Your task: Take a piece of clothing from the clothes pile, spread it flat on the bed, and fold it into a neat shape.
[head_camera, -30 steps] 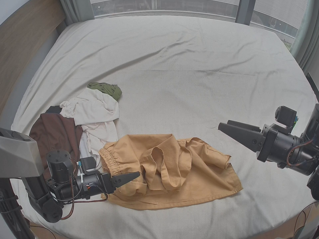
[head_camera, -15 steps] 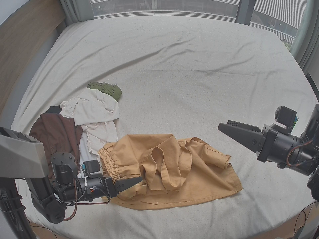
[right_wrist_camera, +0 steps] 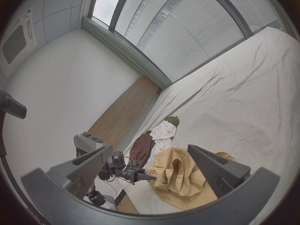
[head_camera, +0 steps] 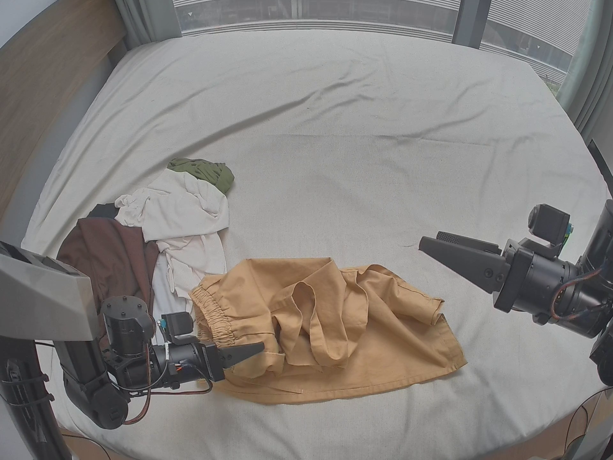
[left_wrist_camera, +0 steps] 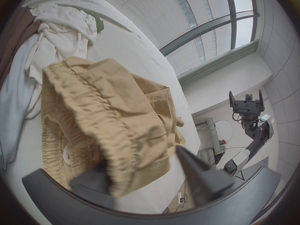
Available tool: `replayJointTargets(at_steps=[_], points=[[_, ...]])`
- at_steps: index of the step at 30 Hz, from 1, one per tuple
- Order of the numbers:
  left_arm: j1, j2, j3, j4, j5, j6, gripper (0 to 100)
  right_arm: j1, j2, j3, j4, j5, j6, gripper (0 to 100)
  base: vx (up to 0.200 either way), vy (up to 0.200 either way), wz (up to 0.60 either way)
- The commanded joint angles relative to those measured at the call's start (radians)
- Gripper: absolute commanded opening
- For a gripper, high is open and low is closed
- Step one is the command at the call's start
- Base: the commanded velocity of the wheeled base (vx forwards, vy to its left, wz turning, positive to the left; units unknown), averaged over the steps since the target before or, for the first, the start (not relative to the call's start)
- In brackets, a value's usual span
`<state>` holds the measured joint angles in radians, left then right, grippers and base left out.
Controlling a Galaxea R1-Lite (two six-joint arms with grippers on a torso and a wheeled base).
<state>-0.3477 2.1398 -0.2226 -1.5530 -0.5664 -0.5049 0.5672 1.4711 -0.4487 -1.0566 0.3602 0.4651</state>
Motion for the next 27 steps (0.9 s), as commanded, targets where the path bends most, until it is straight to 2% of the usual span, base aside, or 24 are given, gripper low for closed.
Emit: replayJointTargets(at_steps=[1,6,21,27], points=[[0.016,-0.003,-0.017,-0.002,0.0,-0.004,0,0.0,0.002,0.001,0.001,0.0,0.0,100,0.0,0.0,0.0],[0.044,-0.003,-0.032,-0.002,0.0,-0.006,0,0.002,0.003,0.004,0.001,0.0,0.0,100,0.0,0.0,0.0],[0.047,-0.046,-0.037,-0.002,-0.001,-0.018,0,0.016,0.058,0.021,-0.002,0.0,0.001,100,0.0,0.0,0.0],[0.047,-0.054,-0.037,-0.002,0.0,-0.024,0,0.134,0.181,0.008,-0.005,-0.003,0.0,100,0.0,0.0,0.0]])
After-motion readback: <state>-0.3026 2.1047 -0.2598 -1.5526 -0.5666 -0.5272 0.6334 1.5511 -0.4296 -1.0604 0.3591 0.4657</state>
